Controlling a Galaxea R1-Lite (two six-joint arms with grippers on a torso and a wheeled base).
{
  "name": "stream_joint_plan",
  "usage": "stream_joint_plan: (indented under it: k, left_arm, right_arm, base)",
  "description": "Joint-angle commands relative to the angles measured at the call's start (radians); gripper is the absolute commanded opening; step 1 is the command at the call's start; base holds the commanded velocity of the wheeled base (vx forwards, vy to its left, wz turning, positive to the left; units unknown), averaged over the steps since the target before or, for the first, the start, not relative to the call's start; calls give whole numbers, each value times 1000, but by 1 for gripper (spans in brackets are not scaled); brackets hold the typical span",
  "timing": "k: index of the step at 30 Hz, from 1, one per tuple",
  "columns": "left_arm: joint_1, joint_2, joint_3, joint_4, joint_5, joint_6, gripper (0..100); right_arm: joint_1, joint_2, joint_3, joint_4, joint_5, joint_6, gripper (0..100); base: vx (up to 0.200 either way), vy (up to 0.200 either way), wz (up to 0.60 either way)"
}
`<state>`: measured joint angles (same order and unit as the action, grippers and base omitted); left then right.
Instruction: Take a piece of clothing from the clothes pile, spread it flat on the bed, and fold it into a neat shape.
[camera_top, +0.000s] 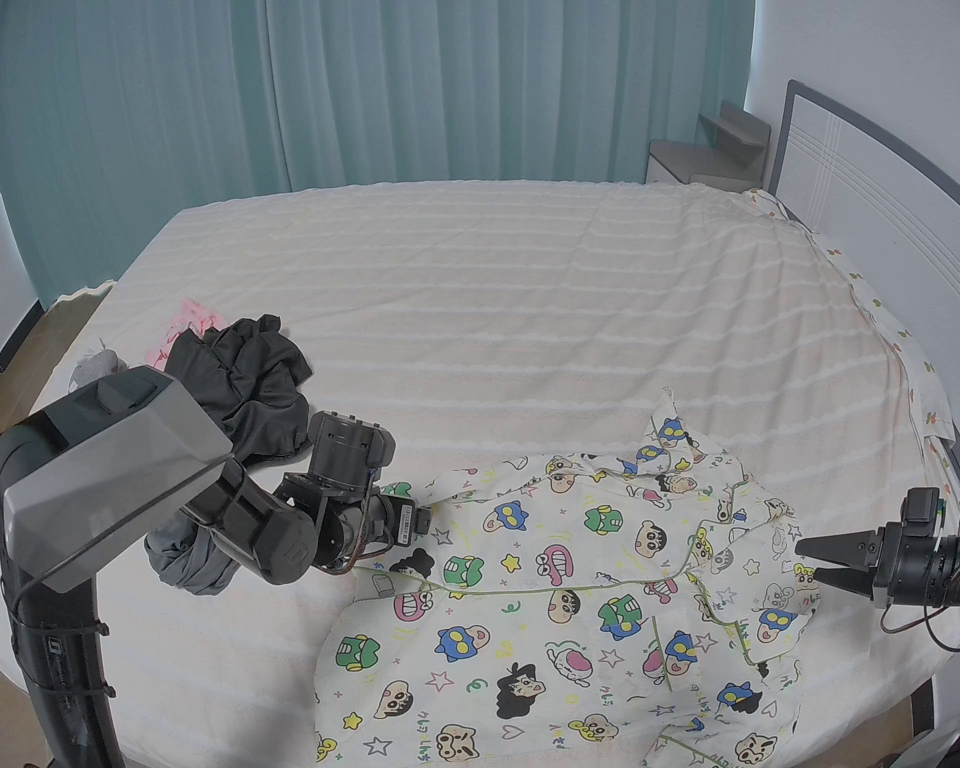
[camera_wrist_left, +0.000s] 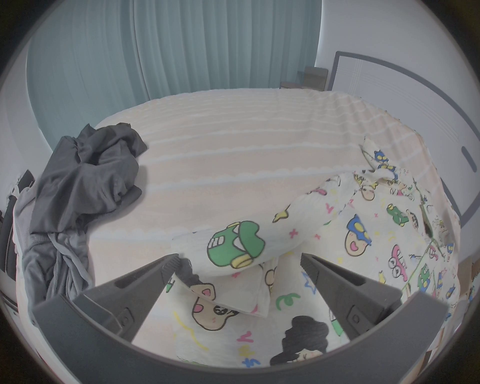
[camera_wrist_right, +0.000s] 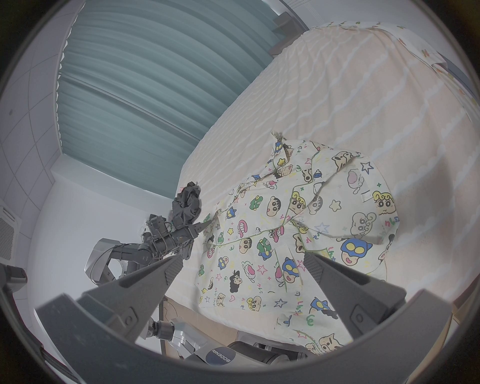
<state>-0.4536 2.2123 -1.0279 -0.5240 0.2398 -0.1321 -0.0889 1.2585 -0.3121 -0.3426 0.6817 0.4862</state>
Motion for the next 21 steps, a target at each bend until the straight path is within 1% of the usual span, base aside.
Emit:
stream_joint_plan:
  k: [1,2,6,7,10,12,16,18,21]
  left_arm:
    - [0,-54,8,2,-7,-1,100]
    - [0,-69,20,9,-17,0,100]
    - [0,-68,51,19,-20,6,100]
    - [0,-65,49,29,-19,14,100]
    - [0,-59,49,61,-16,82,100]
    - [-4,-39,45,62,-14,105,100]
    - [-20,0,12,61,-10,109,100]
    - [-22,24,-6,62,7,111,100]
    - [-17,59,-43,61,58,138,100]
  right_arm:
    - [0,2,1,-1,1,0,100]
    - [0,4,-1,-1,1,0,100]
    - [0,2,1,-1,1,0,100]
    - [0,2,1,-1,1,0,100]
    - [0,2,1,-1,1,0,100]
    - [0,2,1,-1,1,0,100]
    - [0,4,1,-1,1,0,100]
    - [0,4,1,-1,1,0,100]
    - [0,4,2,-1,1,0,100]
  base:
    - [0,0,0]
    - [0,0,0]
    - [0,0,0]
    - [0,0,0]
    - [0,0,0]
    - [0,0,0]
    - [0,0,0]
    - [0,0,0]
    - [0,0,0]
